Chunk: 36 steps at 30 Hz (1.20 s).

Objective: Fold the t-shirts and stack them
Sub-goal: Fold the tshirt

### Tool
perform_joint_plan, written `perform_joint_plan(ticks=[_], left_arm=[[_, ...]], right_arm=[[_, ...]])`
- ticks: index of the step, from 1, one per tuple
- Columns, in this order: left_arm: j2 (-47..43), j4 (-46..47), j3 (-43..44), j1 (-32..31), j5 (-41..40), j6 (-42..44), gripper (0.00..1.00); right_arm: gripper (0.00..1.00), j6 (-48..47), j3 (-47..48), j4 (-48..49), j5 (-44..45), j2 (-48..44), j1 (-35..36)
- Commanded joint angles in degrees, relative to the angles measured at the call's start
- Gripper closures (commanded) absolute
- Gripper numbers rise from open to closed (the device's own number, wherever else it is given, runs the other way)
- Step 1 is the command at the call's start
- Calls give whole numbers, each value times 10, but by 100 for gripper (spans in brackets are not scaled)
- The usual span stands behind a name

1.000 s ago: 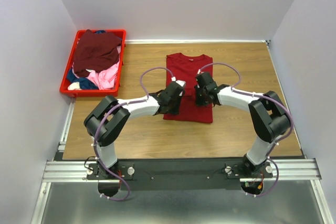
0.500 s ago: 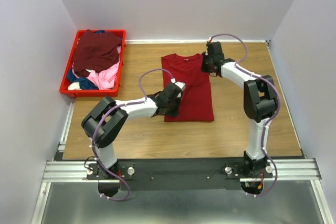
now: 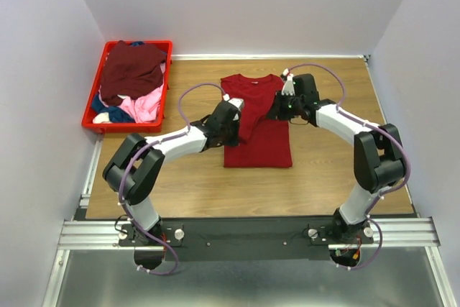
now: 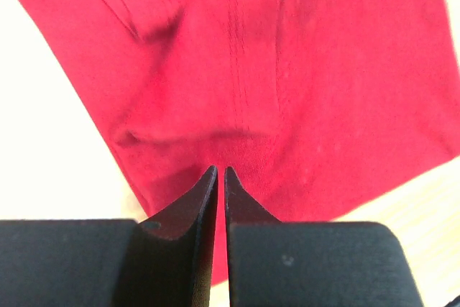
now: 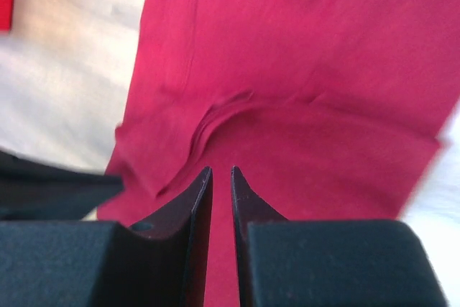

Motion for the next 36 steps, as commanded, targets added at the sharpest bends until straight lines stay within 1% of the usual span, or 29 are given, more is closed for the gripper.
perform_joint_plan(ticks=[1,3,7,10,11,15,21,24,27,28,31,32,35,36], left_arm=[[-3,7,11,3,11,0,85],[-3,8,1,5,5,-5,85],[4,14,-14,9,19,-6,85],[-1,8,-30,9,17,-2,85],[-1,8,-34,9,17,-1,85],[-2,13,-65,11,20,2,85],[4,19,-77,12,30,2,85],[3,16,-76,12,29,5,85],[2,16,-80,12,29,7,85],[0,16,-82,12,30,7,85],[-5,16,-88,12,27,5,85],[-7,16,-90,12,26,4,85],[-20,21,-93,13,25,2,85],[-30,23,-93,15,25,1,85]], right_arm=[[77,15,-44,19,-102,18,3],[77,22,-59,27,-113,32,4],[77,44,-77,63,-170,71,5],[77,60,-73,87,-187,95,7],[77,62,-65,104,-192,100,7],[77,70,-34,109,-199,132,12],[77,86,15,113,-219,181,25],[77,95,55,113,-230,208,35],[77,113,119,113,-240,237,37],[77,122,160,112,-239,258,37],[77,143,241,110,-225,299,35],[75,158,304,109,-224,334,35],[74,189,379,105,-227,381,23],[74,197,400,104,-226,382,15]])
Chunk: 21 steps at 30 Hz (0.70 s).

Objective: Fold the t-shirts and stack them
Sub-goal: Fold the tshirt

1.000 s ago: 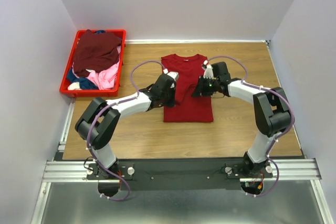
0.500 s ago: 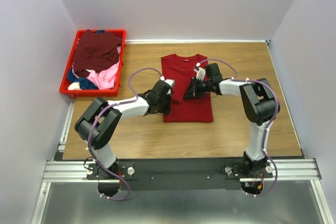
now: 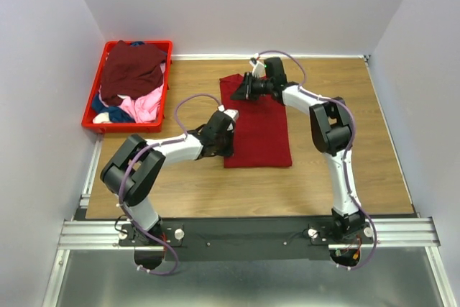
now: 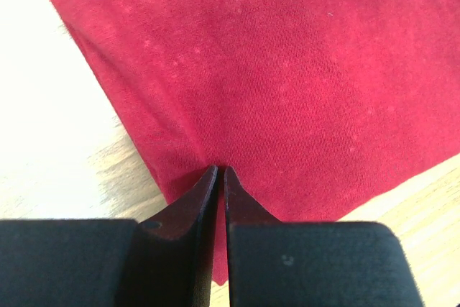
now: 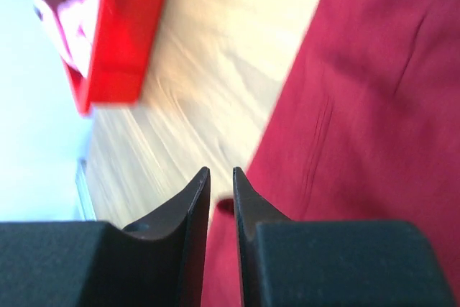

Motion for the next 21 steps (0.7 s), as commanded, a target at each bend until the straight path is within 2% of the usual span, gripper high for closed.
perform_joint_plan(ticks=[1,3,6,11,15,18,21], left_arm=[[-28,-14,-16,6,3,-1,85],[-44,-8,-15,11,2,-3,85],[-79,15,-13,25,1,-14,85],[-148,57,-16,29,31,-24,85],[-154,91,-22,30,117,-24,84],[-121,128,-53,30,224,-42,84],[-95,147,-88,30,235,-59,84]], right_arm=[[74,49,70,3,-5,31,-22],[73,46,52,3,4,-6,-29],[73,34,-31,4,4,-82,-54],[73,15,-231,5,-42,-215,-101],[73,1,-384,10,-108,-309,-112],[73,0,-494,39,-147,-365,-114],[74,9,-597,90,-161,-395,-139]])
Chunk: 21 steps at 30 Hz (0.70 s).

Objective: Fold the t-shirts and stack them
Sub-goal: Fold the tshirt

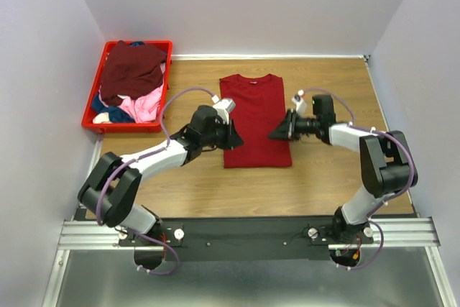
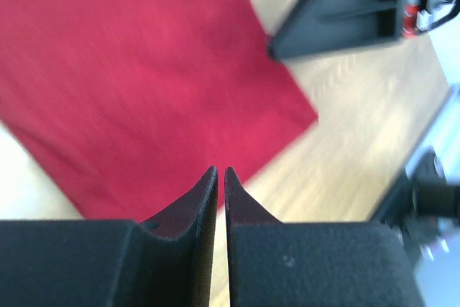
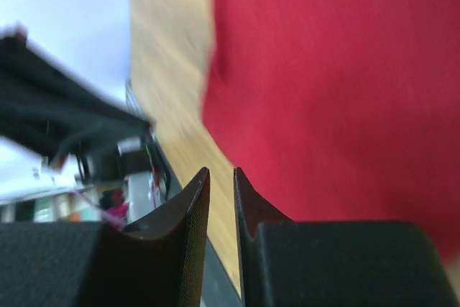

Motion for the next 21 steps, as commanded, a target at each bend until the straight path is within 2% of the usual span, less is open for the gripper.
perform_joint_plan(ticks=[1,2,3,5,8,13,16,18,20,21], left_arm=[[45,26,-48,1,85,-23,84],[55,26,-52,1,89,-26,84],[76,29,-57,6,100,-28,84],[101,27,-57,15,117,-33,85],[128,22,-65,37,128,-34,85],[111,22,-106,75,113,-30,85],[82,21,-123,88,100,-35,85],[59,10,-123,87,81,-36,85],[15,-1,-121,86,65,-33,84],[-9,-20,-112,83,50,-28,83]], right_arm=[[74,7,-124,70,-60,-24,-20],[75,51,-148,102,-68,-16,-39],[75,80,-192,178,-81,-7,-50],[75,128,-213,207,-77,18,-75],[76,130,-233,209,-57,66,-98],[77,120,-252,210,-15,78,-143],[76,115,-254,208,-16,57,-143],[76,113,-251,198,-23,7,-140],[75,79,-232,159,-22,-46,-117],[75,61,-199,102,-12,-60,-107]])
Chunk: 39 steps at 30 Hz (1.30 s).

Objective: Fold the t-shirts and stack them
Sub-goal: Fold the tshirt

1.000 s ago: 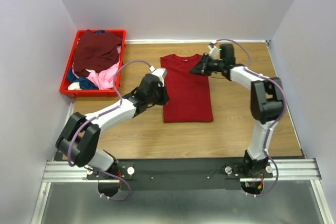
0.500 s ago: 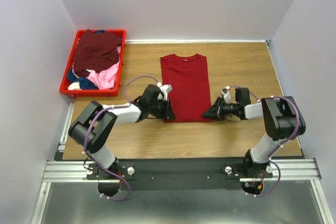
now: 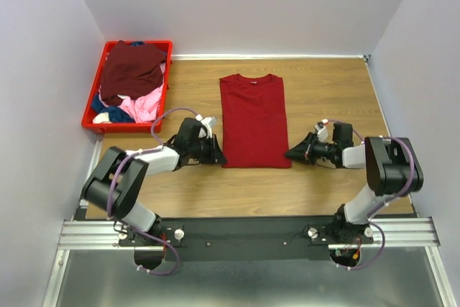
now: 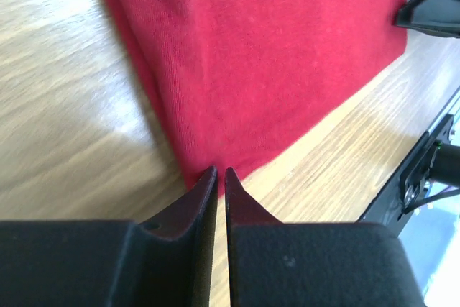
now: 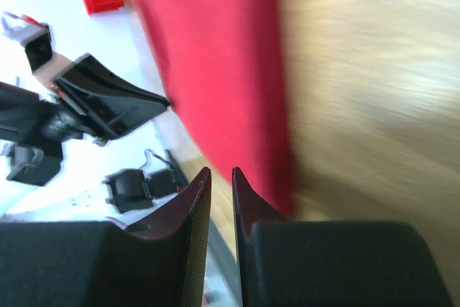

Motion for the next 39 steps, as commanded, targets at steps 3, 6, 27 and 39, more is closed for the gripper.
perform_joint_plan(ticks=[3,6,27,39], left_arm=[[-110,-76,28,-7,-91,26,82],[-134,-106,36,-7,-141,39,79],[-160,-191,58,-31,-259,64,51],[-99,-237,112,-107,-351,62,39]], right_arm=[[75,-57,82,-102,41,-92,104],[75,-10,90,-30,45,-66,173],[71,-61,154,-119,153,3,267],[43,-135,241,-560,582,-169,267]])
